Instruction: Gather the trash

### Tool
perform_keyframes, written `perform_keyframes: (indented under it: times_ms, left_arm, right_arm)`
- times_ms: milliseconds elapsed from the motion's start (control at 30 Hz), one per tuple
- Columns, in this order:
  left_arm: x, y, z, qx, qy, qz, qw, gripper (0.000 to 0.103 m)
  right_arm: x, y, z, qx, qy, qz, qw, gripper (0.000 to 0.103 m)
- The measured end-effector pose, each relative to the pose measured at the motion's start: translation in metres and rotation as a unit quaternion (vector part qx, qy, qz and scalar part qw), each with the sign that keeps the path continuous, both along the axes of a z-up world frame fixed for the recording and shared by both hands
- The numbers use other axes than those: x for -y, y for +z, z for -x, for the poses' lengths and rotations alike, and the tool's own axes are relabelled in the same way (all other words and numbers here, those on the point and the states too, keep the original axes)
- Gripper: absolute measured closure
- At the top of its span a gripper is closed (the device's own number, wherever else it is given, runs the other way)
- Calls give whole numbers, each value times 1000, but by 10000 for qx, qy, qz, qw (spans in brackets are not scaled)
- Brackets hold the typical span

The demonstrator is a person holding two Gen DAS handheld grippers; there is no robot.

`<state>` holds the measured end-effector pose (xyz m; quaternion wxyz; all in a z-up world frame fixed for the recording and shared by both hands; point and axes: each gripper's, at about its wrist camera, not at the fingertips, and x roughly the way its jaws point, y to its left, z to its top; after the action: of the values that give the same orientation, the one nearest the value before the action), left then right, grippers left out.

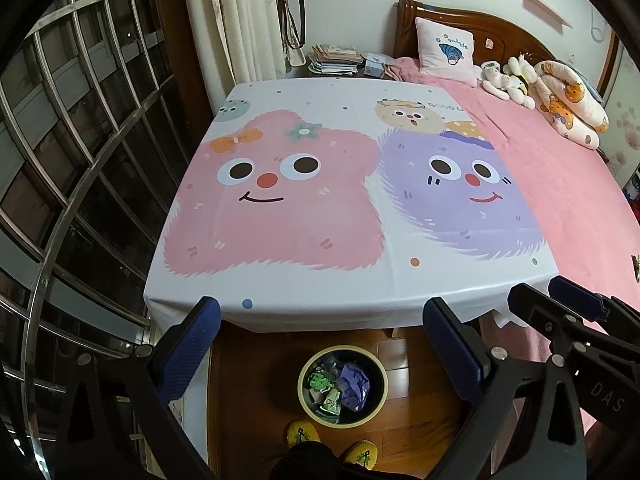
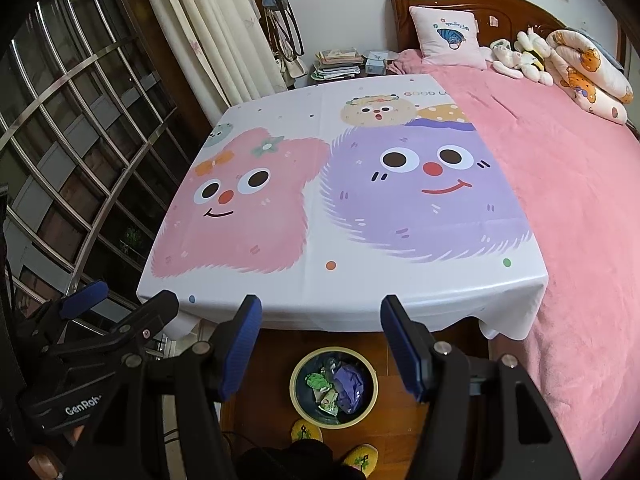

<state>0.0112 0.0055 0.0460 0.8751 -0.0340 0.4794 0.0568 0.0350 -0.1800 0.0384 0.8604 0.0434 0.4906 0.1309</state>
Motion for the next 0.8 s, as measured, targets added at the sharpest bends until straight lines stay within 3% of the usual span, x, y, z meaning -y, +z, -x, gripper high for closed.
perform_keyframes:
  times_ms: [800]
  left_arm:
    - [-1, -5, 6, -118, -117, 80, 9998, 3]
  right_arm:
    - [4, -9, 6, -136, -75, -12, 9999, 41]
